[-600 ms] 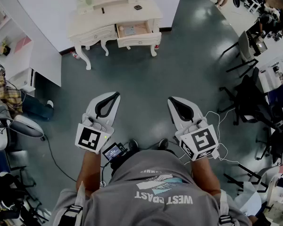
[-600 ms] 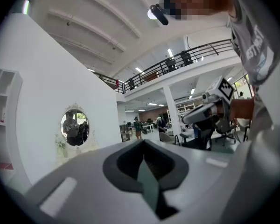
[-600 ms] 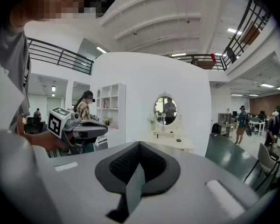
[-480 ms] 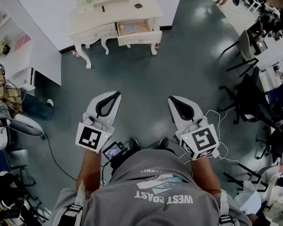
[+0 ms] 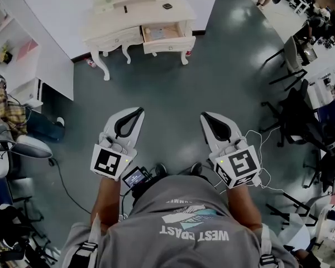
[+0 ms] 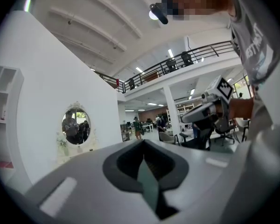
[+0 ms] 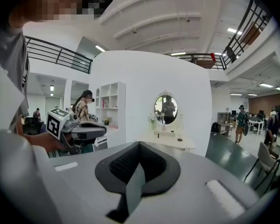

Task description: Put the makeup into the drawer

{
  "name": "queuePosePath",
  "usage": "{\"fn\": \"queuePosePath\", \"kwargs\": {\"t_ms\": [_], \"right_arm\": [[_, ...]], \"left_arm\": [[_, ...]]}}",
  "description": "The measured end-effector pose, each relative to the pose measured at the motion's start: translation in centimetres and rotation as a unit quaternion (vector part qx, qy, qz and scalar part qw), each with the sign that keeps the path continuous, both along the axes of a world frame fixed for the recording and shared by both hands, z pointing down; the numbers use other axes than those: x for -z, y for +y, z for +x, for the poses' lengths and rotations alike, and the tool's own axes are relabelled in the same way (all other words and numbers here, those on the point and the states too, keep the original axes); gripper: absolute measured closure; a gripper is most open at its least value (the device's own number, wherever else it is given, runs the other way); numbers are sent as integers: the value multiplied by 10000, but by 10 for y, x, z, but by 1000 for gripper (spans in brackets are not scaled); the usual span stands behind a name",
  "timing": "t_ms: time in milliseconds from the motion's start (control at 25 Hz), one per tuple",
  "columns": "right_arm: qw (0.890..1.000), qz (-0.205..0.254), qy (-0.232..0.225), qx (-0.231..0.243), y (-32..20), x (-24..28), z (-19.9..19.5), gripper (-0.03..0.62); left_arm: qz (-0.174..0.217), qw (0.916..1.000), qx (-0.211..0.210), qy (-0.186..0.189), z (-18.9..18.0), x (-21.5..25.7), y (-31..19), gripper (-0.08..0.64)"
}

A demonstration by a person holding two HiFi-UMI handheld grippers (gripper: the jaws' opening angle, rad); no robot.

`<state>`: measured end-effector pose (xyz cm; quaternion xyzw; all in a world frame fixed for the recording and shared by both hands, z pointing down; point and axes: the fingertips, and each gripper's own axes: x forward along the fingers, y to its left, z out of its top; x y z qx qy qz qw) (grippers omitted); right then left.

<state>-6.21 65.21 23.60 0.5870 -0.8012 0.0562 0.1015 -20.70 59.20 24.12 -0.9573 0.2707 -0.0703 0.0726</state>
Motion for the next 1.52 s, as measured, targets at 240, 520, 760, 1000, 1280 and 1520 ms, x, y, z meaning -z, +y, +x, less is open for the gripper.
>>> {"fn": "queuePosePath", "kwargs": {"t_ms": [240, 520, 760, 1000, 1280, 1520], "right_arm": [[9992, 11, -375, -148, -15, 1, -12, 591], [9990, 13, -375, -241, -29, 1, -5, 591], [9989, 70, -440, -128, -66, -2, 19, 591], [9982, 50, -569, 166, -130, -9, 49, 591], [9967, -2, -620, 528, -204, -12, 110, 591], [9949, 53, -667, 750, -260, -10, 159, 591]], "left_arm": [[-16, 10000, -15, 48, -18, 1, -13, 558], [-95, 10000, -4, 22, -18, -5, -25, 558], [-156, 9997, 205, -41, -5, -10, -50, 558], [-214, 9981, 549, -184, 21, -16, -101, 558], [-166, 9960, 845, -231, 85, -11, -162, 558], [-131, 9943, 1008, -315, 136, -10, -211, 558]]}}
